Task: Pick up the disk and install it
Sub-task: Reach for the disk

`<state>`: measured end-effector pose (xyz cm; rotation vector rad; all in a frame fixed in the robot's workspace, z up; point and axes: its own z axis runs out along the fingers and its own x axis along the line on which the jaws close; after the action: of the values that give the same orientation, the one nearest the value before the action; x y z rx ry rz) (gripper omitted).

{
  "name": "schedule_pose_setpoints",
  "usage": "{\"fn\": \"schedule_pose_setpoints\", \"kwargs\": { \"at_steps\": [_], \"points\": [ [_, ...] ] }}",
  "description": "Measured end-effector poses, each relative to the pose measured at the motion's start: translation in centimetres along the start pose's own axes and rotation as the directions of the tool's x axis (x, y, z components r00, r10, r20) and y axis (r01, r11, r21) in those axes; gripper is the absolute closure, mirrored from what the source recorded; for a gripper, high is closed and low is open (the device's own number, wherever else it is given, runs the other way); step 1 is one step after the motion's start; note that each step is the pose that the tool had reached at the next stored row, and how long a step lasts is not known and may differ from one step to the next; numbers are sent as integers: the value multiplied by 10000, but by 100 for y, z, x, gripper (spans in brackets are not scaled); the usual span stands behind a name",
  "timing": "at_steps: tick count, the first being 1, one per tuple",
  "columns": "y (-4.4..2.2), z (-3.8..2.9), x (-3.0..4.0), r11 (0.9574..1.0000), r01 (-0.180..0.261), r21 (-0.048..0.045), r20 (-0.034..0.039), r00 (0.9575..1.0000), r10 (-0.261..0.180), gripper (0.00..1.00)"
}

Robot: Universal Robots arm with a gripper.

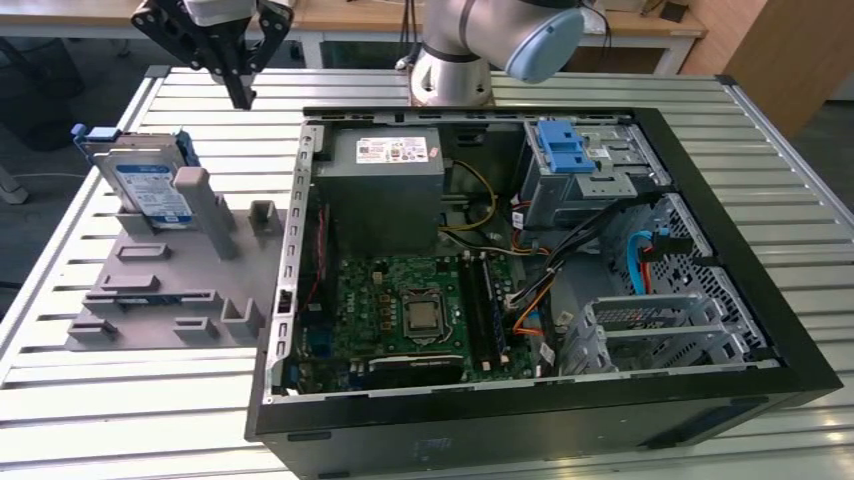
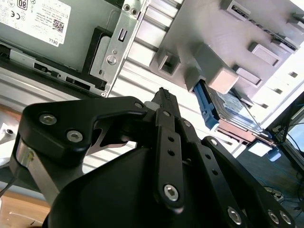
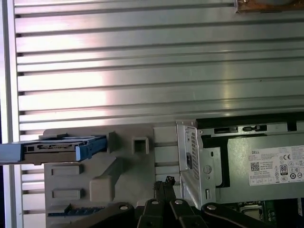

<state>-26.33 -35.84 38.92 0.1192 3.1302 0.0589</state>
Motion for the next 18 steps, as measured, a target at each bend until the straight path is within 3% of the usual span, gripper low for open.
{"fn": "schedule_pose_setpoints", "kwargs": {
  "at_steps": [18],
  "points": [
    [33, 1, 237, 10000, 1, 0, 0, 10000, -1, 89]
  ]
}}
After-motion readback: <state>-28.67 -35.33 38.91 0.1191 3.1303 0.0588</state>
